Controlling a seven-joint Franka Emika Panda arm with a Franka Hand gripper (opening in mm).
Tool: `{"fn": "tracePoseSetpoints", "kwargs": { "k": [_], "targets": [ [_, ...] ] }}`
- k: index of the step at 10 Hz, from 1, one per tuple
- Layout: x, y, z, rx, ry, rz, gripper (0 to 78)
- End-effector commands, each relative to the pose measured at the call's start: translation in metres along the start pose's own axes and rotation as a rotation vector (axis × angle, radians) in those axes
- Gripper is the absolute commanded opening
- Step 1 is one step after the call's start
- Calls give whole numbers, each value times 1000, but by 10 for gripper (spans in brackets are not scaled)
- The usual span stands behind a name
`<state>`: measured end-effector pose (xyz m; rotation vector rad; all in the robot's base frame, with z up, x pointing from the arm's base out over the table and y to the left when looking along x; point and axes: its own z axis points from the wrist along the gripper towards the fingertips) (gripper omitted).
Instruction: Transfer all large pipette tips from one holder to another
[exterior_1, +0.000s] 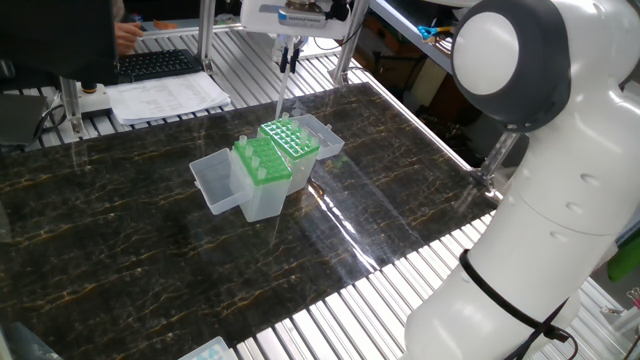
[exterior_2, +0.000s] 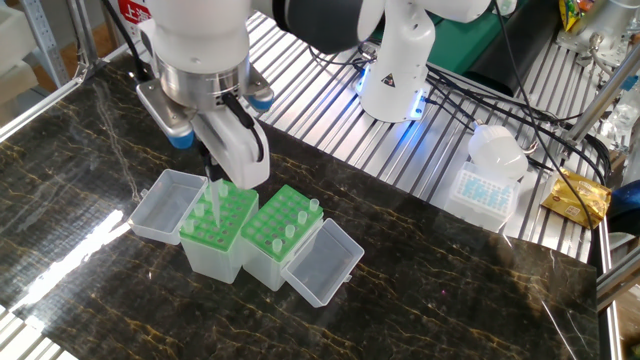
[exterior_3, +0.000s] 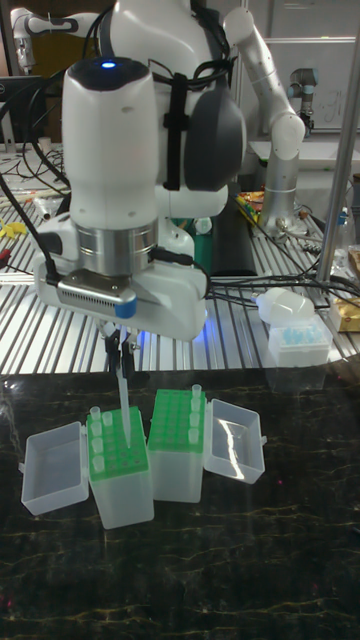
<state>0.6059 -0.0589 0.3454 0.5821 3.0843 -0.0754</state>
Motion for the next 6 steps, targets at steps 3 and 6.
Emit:
{"fn": "tracePoseSetpoints", "kwargs": {
  "k": [3,6],
  "targets": [
    [2,-6,10,-4,-16,-9,12],
    [1,-7,12,-7,-15,-8,12]
  ]
}}
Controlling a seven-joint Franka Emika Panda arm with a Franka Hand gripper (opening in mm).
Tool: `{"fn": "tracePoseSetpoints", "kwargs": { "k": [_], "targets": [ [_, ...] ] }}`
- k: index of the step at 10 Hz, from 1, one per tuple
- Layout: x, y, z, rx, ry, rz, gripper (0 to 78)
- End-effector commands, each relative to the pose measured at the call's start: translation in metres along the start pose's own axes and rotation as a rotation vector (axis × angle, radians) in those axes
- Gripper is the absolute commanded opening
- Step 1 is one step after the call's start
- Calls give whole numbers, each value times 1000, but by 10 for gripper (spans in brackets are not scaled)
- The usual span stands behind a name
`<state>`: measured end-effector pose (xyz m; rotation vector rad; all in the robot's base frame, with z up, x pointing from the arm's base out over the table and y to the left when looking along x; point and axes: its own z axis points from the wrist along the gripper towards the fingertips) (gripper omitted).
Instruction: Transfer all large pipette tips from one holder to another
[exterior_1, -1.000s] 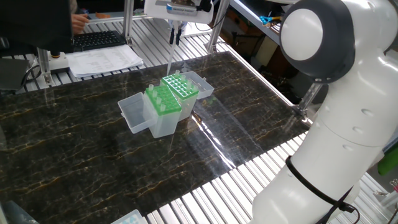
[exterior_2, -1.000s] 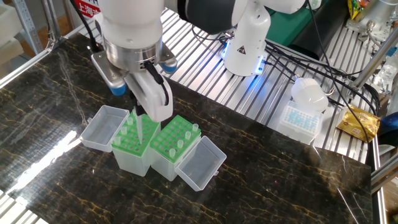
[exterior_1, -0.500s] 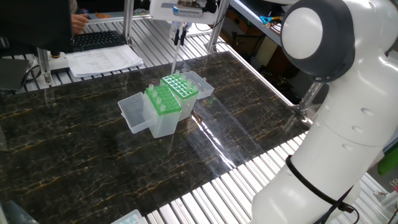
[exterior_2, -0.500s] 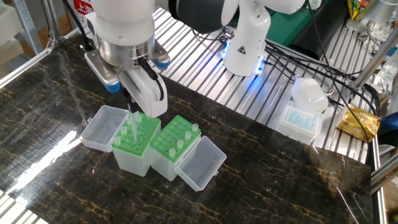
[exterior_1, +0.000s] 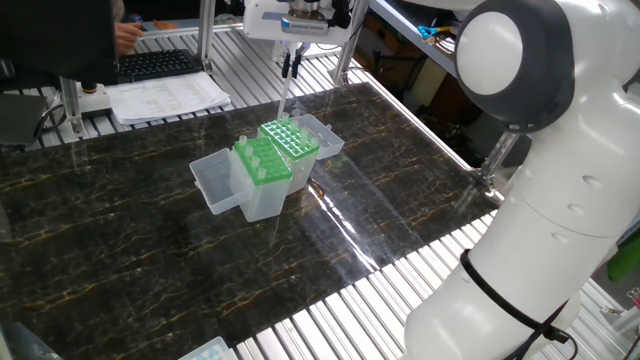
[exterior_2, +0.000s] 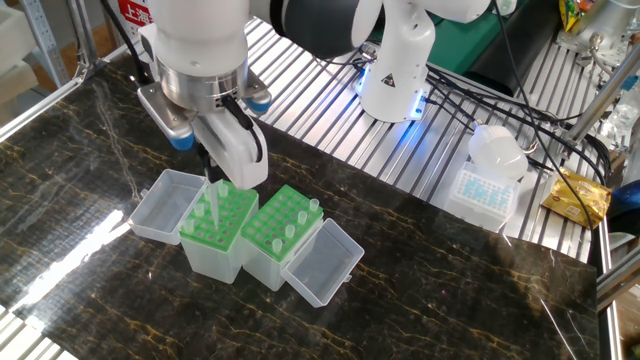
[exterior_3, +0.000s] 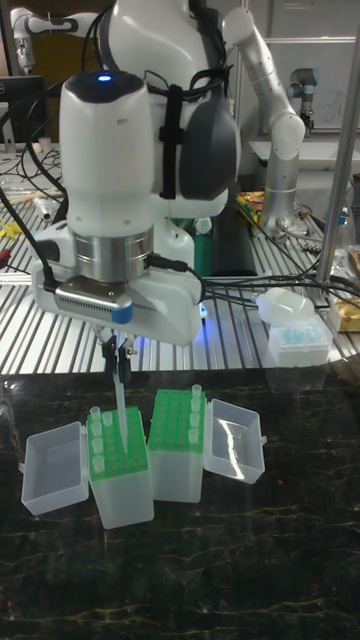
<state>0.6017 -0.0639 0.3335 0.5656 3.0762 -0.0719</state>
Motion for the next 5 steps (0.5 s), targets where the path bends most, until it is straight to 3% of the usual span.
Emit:
{"fn": "tracePoseSetpoints", "kwargs": {
  "k": [1,5],
  "targets": [
    [-2,-3,1,-3,-5,-2,12],
    [1,-4,7,-7,-3,3,12]
  ]
}}
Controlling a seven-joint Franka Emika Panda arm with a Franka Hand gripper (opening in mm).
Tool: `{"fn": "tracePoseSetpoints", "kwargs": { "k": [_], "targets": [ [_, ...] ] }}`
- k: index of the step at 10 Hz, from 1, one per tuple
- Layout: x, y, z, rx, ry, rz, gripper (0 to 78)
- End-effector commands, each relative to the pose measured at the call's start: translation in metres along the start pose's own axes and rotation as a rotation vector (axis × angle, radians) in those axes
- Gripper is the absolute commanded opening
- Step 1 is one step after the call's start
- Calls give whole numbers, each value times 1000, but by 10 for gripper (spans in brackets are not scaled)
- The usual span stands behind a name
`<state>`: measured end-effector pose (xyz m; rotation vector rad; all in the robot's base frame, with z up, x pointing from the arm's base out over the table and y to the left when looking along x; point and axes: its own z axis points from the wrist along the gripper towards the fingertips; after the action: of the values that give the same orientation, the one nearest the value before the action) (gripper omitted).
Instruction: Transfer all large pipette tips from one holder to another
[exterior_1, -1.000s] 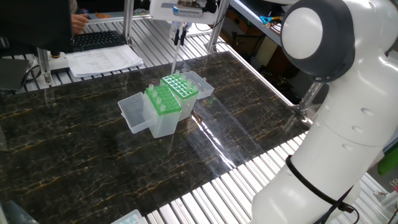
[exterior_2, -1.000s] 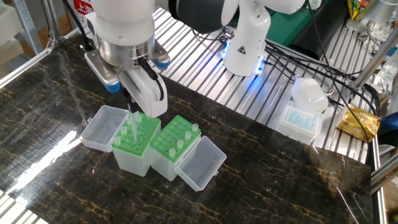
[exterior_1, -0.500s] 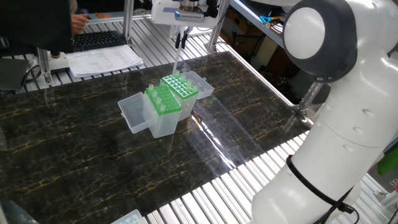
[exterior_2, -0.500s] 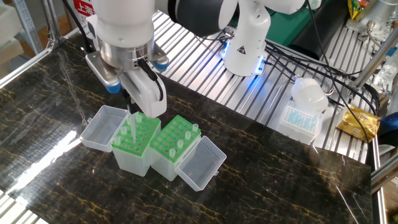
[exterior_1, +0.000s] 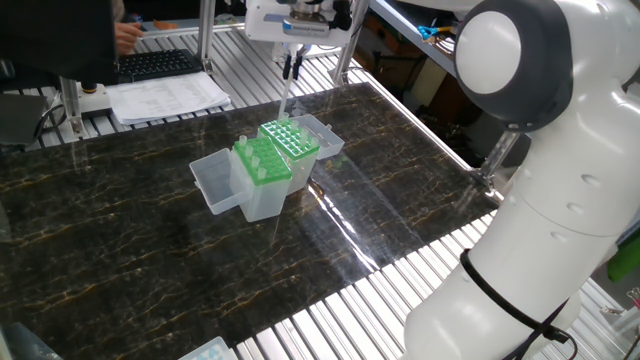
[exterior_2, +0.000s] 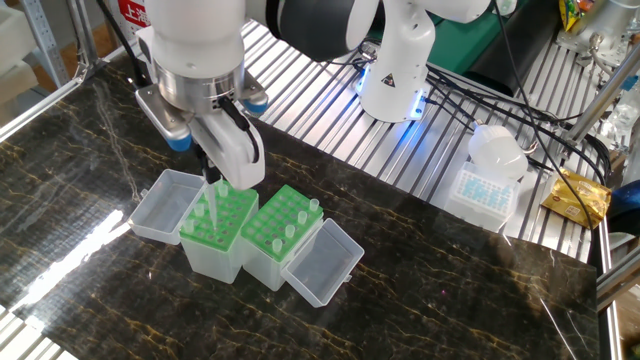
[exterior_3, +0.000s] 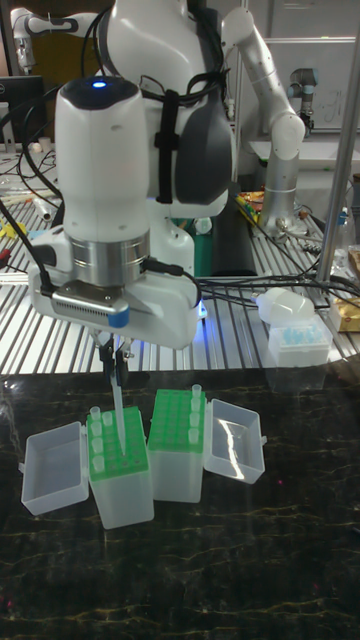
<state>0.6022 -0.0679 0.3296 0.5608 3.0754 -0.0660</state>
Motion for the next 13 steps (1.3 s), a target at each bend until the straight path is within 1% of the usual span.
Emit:
{"fn": "tracePoseSetpoints", "kwargs": {
  "k": [1,5,7,8,11,13],
  "targets": [
    [4,-2,6,-3,-2,7,12],
    [7,-2,12,-1,-2,10,12],
    [7,-3,29,1,0,-1,12],
    [6,-4,33,1,0,-6,12],
    [4,-4,36,6,7,8,12],
    [6,-3,38,1,16,31,12]
  ]
}}
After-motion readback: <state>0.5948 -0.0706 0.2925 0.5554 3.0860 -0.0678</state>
